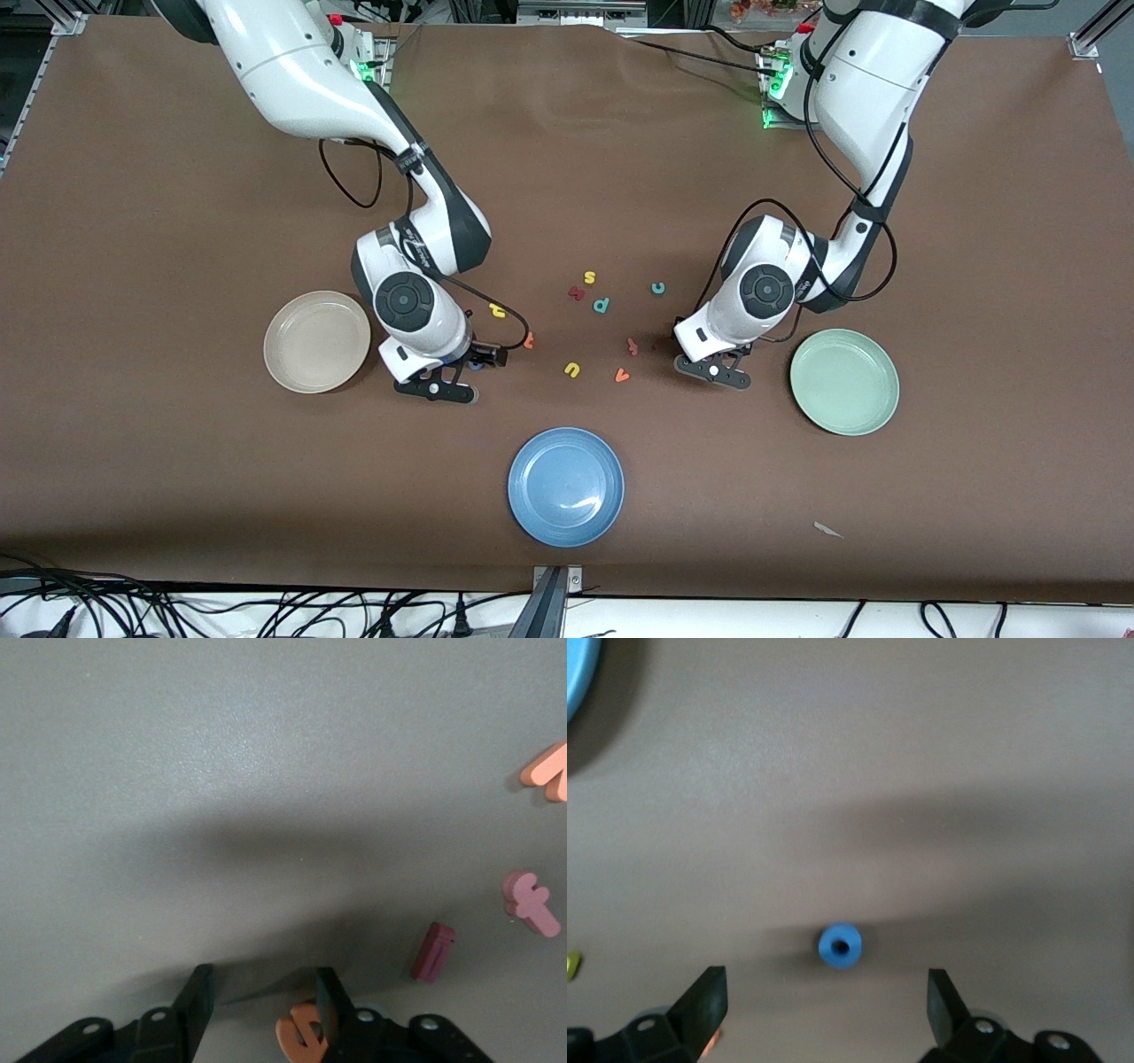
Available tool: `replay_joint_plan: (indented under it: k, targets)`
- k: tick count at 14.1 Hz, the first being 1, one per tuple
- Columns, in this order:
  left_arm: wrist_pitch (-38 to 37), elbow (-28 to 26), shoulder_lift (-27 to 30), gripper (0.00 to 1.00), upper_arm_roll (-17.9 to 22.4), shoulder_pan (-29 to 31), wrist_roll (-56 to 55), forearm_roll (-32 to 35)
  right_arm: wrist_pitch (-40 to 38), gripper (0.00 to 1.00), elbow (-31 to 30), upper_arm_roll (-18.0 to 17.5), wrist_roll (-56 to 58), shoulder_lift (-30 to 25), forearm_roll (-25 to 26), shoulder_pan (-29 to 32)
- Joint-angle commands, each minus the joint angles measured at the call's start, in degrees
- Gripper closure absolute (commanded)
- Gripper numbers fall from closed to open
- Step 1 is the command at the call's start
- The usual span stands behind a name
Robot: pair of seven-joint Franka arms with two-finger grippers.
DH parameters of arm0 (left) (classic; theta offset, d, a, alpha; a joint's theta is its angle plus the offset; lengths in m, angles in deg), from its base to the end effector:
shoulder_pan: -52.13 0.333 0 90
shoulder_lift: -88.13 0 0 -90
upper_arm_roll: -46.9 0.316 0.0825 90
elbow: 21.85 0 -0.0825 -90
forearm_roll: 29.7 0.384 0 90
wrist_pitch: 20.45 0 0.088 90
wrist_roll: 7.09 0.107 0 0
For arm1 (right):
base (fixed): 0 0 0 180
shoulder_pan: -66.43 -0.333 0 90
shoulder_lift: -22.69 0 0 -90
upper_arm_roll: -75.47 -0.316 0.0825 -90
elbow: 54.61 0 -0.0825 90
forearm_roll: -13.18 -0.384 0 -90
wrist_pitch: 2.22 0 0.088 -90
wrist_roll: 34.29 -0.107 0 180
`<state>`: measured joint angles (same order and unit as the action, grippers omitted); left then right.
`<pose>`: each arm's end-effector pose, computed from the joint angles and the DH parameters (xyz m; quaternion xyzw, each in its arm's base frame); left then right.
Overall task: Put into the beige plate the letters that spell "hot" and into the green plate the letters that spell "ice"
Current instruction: 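Reach the right gripper to the blue ring while the left gripper reaches letters, then grasp the blue ring with the right gripper while the left gripper grasps the e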
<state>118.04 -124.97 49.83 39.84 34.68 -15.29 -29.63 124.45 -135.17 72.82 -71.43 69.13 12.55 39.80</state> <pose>0.5913 -0.2643 0.1726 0.9905 -0.1300 -0.0330 0.0300 0.6395 0.3513 0.2187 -0.9967 0.0789 0.0137 0.0163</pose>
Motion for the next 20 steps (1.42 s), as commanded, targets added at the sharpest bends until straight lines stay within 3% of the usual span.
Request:
replay_joint_plan:
  k: [1, 7, 9, 10, 11, 12, 15, 20]
  targets:
    - [0.73, -2.08, 1.48, 0.44, -0.85, -0.22, -1.56, -0.25, 1.65, 0.01, 2.51, 0.45, -0.56, 3.22, -0.51, -0.53]
    - [-0.06, -3.04, 2.53, 0.44, -0.85, -0.22, -1.48, -0.16, 1.57, 0.1, 2.42, 0.45, -0.04, 4.8, -0.51, -0.62]
    - [0.11, -2.96, 2.27, 0.51, -0.85, -0.13, -1.3, 0.19, 1.57, 0.18, 2.51, 0.45, 0.05, 4.98, -0.43, -0.71]
    - [0.29, -3.05, 2.1, 0.62, -0.85, -0.13, -1.3, 0.19, 1.65, 0.19, 2.51, 0.45, 0.05, 5.24, -0.34, -0.71]
    - [0.2, -3.05, 2.09, 0.9, -0.85, -0.13, -1.73, 0.19, 1.65, 0.26, 2.51, 0.45, 0.14, 5.33, -0.25, -0.71]
    - [0.12, -2.87, 2.27, 1.0, -0.85, 0.13, -1.74, 0.19, 1.57, 0.31, 2.51, 0.45, 0.14, 5.33, -0.25, -0.71]
    - [-0.41, -2.43, 3.84, 1.0, -0.68, 0.13, -1.48, 0.45, 1.57, 0.46, 2.51, 0.45, 0.14, 5.33, -0.34, -0.71]
    - [-10.51, 0.03, 9.82, 1.0, 0.2, 5.48, -1.04, 1.15, 1.57, 0.64, 2.51, 0.45, 0.05, 5.33, -0.34, -0.79]
